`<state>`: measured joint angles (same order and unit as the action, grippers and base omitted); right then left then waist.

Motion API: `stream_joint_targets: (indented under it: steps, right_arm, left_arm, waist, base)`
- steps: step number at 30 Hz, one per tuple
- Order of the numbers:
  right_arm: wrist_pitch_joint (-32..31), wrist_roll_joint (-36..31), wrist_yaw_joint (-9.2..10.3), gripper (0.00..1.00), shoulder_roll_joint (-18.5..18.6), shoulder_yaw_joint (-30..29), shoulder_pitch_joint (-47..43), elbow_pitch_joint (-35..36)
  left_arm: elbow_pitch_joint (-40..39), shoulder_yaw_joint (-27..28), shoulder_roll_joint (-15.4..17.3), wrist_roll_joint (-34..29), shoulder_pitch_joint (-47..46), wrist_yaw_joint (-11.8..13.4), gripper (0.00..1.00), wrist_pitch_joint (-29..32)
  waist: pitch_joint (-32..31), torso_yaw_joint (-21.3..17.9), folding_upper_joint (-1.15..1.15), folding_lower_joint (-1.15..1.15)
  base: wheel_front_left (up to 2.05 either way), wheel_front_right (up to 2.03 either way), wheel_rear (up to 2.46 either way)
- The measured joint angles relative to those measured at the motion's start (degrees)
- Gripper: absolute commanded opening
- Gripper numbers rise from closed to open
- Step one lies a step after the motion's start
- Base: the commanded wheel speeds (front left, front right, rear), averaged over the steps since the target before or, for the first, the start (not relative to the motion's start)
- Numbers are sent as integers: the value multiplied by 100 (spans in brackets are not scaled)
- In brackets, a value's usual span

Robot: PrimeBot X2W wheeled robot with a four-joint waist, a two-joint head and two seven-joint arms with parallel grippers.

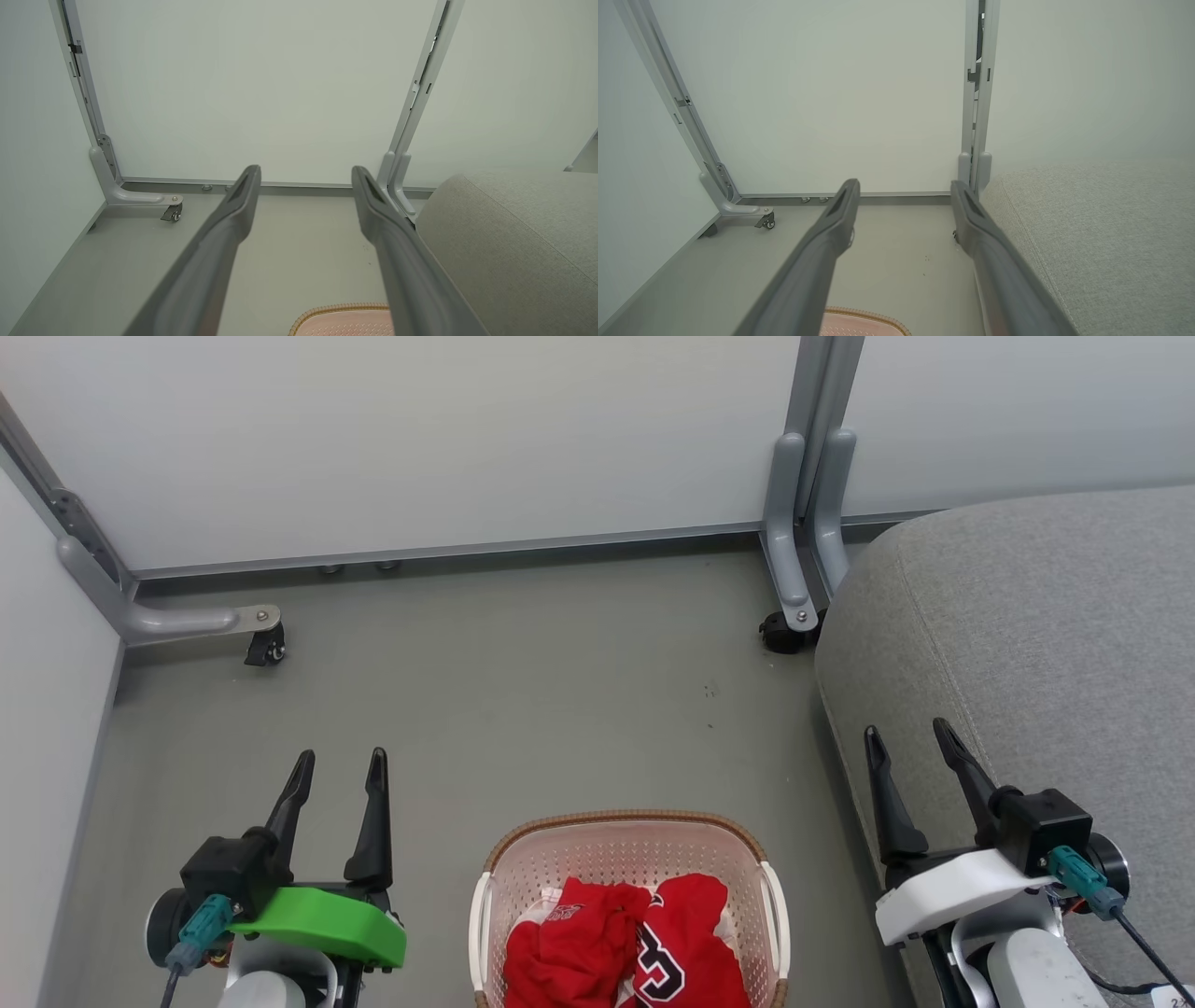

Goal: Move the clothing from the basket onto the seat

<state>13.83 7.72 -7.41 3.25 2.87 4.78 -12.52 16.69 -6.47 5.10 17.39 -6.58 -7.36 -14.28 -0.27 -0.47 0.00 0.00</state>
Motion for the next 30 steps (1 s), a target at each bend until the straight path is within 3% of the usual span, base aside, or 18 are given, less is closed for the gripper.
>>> stream_joint_targets:
  steps: [30]
  right_arm:
    - [22, 94, -8, 100, -23, 59, 81, 22]
  left_arm:
    - [142, -15, -32, -363, -82, -2, 100, -76]
  waist:
    - [98, -36, 0, 0]
  base:
    - [0, 0, 0]
